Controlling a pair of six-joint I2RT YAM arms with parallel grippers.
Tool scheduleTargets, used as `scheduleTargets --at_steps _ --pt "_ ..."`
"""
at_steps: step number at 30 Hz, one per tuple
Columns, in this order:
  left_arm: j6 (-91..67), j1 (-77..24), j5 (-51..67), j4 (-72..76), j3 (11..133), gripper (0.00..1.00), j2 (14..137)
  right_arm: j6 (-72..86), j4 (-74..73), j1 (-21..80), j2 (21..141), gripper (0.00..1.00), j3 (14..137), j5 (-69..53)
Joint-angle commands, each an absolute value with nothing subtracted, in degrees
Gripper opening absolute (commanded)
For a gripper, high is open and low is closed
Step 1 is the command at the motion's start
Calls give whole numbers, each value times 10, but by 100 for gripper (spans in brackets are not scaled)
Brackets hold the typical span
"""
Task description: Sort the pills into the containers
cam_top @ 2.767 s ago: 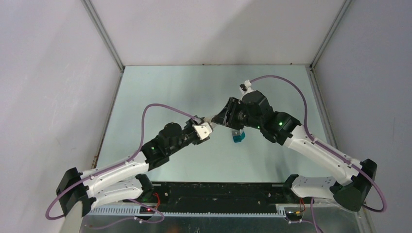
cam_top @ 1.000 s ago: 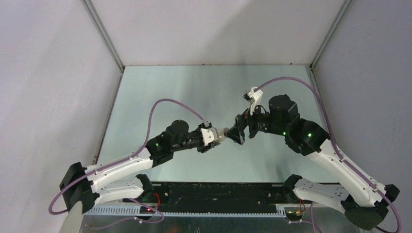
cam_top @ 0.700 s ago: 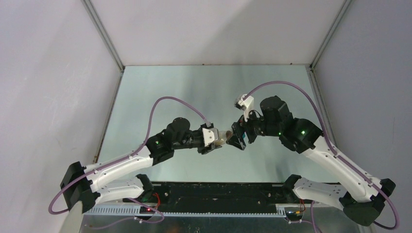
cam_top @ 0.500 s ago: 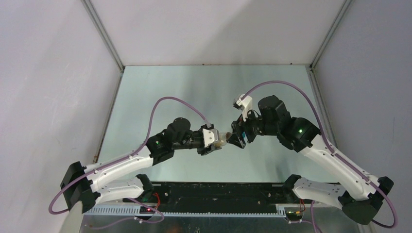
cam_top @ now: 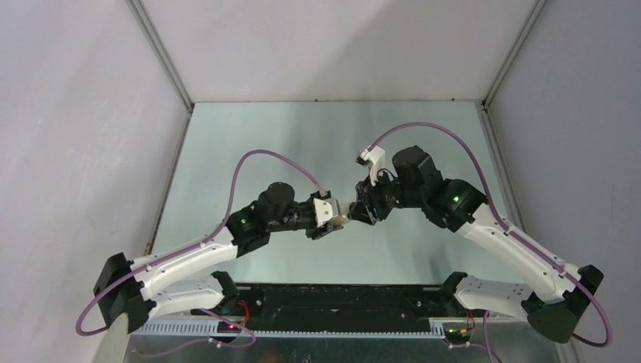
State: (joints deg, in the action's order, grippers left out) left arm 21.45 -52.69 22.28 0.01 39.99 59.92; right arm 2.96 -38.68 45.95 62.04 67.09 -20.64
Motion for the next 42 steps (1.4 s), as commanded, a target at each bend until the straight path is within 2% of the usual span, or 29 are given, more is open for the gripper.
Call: scheduleTargets --at_steps 1,4,7,10,11,12,14,15,16,17,19,24,30,35,42 --pt "217 -525 206 67 400 0 569 112 -337 462 630 41 673 -200" --pt "224 -524 184 83 399 0 566 186 -305 482 645 35 673 -142" --pt "231 -523 159 95 395 0 564 295 -283 509 654 34 674 -79" --pt "236 -523 134 107 386 0 563 382 -281 538 659 22 677 38" --pt "237 -523 117 109 384 0 564 397 -284 543 660 21 681 85" --pt "236 -523 108 109 382 0 565 426 -283 548 661 23 682 101" --pt "232 -523 86 116 379 0 566 461 -280 550 662 42 682 130" --pt "229 -523 77 125 374 0 566 473 -273 550 659 59 681 138" --pt "227 -523 72 128 372 0 565 476 -267 549 655 66 678 139" --pt "224 -524 65 131 368 0 565 474 -247 549 645 81 670 137" --pt "220 -524 59 133 364 0 566 450 -223 549 629 96 663 132" --pt "208 -523 67 128 364 0 565 355 -225 537 577 99 649 111" --pt "212 -523 105 107 378 0 564 173 -225 492 520 99 621 -49" --pt "219 -521 149 89 386 0 567 -31 -259 492 522 98 608 -131" --pt "235 -520 211 53 403 0 577 -143 -276 481 545 96 607 -197"
